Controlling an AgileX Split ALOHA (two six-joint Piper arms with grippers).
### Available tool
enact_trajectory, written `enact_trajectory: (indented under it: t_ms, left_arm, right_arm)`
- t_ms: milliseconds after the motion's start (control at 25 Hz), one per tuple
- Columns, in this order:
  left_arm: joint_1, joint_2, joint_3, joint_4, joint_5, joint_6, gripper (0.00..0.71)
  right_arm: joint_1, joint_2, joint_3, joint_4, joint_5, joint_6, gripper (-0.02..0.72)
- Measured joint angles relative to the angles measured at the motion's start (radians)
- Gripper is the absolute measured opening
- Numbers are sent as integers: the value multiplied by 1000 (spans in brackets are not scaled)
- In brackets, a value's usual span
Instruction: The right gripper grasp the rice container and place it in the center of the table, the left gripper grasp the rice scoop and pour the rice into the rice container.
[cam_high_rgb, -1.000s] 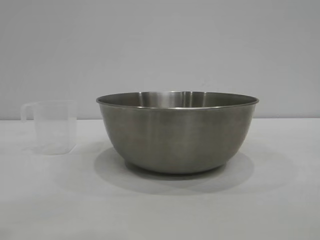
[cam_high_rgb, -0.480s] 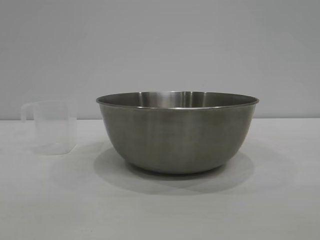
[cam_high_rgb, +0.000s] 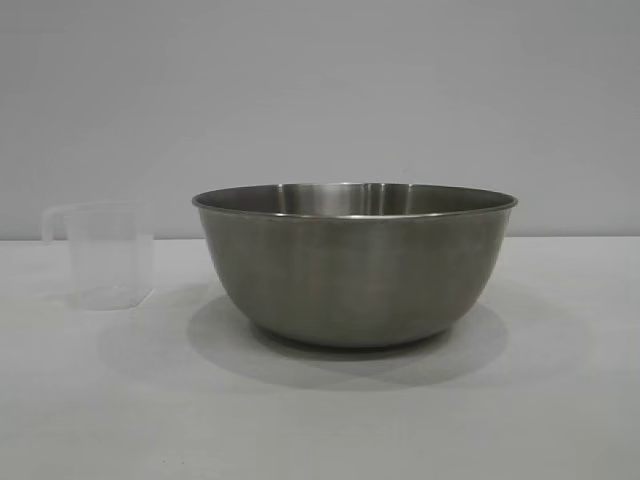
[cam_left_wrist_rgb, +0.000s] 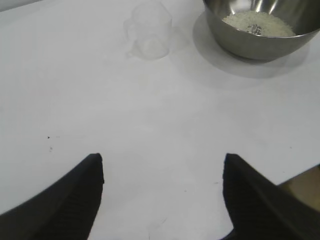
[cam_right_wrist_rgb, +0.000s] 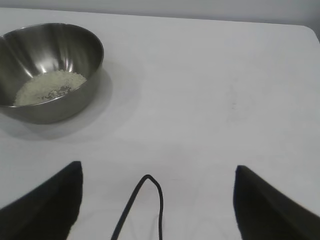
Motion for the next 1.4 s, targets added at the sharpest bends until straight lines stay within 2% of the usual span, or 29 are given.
enact_trajectory:
  t_ms: [480, 560, 640, 720, 880, 1000, 1400]
  left_arm:
    - [11, 0, 0, 0, 0, 0, 428]
    - [60, 0, 0, 0, 0, 0, 428]
    - [140, 0, 0, 0, 0, 0, 428]
    - [242, 0, 0, 0, 0, 0, 428]
    - [383, -18, 0, 2, 0, 0, 428]
    - [426, -29, 0, 2, -2, 0, 428]
    - [431, -29, 0, 2, -2, 0, 428]
  right_arm:
    - [0, 0, 0, 0, 0, 0, 574]
    - [0, 0, 0, 0, 0, 0, 574]
    - [0, 0, 0, 0, 0, 0, 574]
    - [0, 0, 0, 0, 0, 0, 574]
    - [0, 0, 0, 0, 0, 0, 574]
    - [0, 0, 0, -2, 0, 0, 574]
    - [0, 0, 0, -2, 0, 0, 574]
